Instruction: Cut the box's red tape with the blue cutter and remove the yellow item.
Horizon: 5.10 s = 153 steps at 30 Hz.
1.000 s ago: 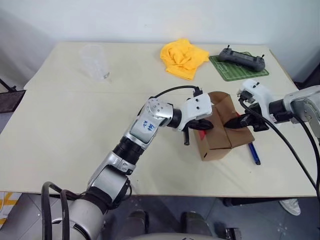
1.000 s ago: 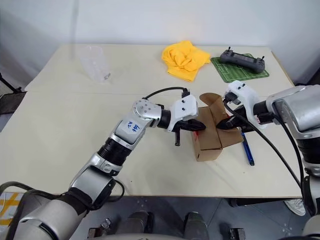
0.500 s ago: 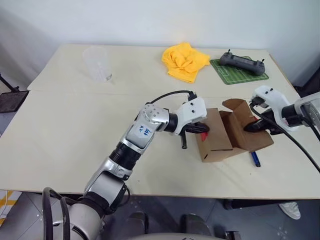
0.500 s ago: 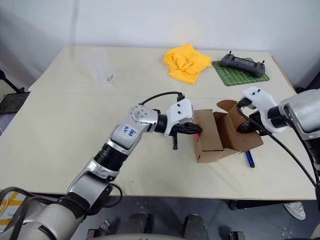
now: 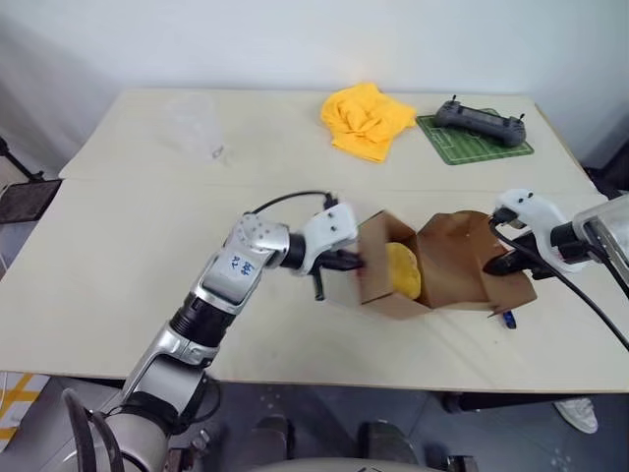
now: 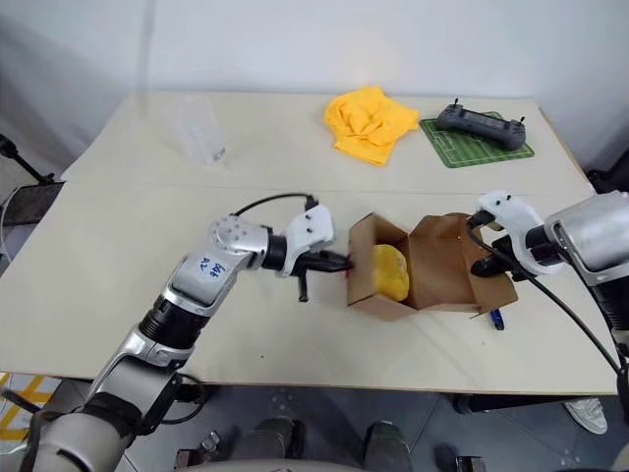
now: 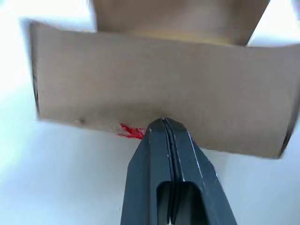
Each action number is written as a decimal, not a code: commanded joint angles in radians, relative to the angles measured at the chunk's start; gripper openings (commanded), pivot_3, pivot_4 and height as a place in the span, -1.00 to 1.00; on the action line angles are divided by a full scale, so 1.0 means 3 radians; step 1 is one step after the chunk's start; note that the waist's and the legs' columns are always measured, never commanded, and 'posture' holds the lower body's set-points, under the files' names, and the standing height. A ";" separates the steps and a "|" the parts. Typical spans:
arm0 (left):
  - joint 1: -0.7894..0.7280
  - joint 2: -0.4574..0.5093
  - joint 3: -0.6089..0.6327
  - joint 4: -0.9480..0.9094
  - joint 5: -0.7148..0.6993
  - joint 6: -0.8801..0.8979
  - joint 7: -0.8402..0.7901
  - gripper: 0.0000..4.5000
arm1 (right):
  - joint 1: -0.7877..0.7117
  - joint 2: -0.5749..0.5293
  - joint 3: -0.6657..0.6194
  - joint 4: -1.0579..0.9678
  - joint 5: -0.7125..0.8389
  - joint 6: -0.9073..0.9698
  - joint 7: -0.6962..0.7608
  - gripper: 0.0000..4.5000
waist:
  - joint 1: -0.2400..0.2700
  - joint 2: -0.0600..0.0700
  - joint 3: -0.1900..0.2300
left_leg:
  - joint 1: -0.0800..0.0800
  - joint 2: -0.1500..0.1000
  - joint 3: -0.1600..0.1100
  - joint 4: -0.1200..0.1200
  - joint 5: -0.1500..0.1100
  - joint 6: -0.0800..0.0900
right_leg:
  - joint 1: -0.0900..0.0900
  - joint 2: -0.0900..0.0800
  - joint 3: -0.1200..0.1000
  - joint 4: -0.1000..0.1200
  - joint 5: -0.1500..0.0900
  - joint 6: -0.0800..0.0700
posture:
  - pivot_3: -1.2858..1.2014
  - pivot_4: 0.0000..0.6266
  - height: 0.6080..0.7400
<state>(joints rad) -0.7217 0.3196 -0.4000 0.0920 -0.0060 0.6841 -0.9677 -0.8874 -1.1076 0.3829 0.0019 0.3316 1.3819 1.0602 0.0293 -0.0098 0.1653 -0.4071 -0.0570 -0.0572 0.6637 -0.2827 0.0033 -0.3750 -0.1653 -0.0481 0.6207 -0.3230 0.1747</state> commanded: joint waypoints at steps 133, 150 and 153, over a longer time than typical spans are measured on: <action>0.1754 0.1513 0.2939 -0.0458 -0.1824 -0.0907 -0.0100 0.29 | 0.2188 0.1382 -0.1895 -0.1115 0.1246 -0.3851 0.0324 1.00 | -0.0085 -0.0014 0.0063 | 0.0013 0.0038 0.0021 -0.0003 -0.0020 -0.0001 | -0.0003 0.0006 -0.0005 0.0010 0.0003 0.0001 | 0.03 -0.52 1.00; 0.3280 0.1572 0.3757 -0.0603 -0.1313 -0.1562 0.0185 0.64 | 0.2648 0.1071 -0.2271 -0.1063 0.1147 -0.4071 0.0615 1.00 | -0.0021 -0.0005 0.0068 | 0.0017 0.0047 0.0038 -0.0008 -0.0033 0.0000 | -0.0002 0.0005 -0.0004 -0.0019 -0.0002 -0.0008 | 0.03 -0.52 1.00; 0.3297 0.1443 0.3669 -0.0657 -0.1314 -0.1643 0.0257 0.64 | 0.2648 0.1076 -0.2286 -0.0972 0.1062 -0.4170 0.0593 1.00 | -0.0018 -0.0005 0.0068 | 0.0017 0.0048 0.0039 -0.0008 -0.0034 0.0000 | -0.0001 0.0005 -0.0005 -0.0021 -0.0001 -0.0008 | 0.03 -0.52 1.00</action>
<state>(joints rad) 0.2599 0.7599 0.6978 -0.0872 -0.4060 0.2221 -0.9055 -0.0933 -0.7736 -0.2670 -0.2765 0.6562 0.1630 1.2416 0.0239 -0.0114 0.1858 -0.4019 -0.0427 -0.0455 0.6613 -0.2929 0.0033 -0.3753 -0.1641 -0.0495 0.6142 -0.3235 0.1722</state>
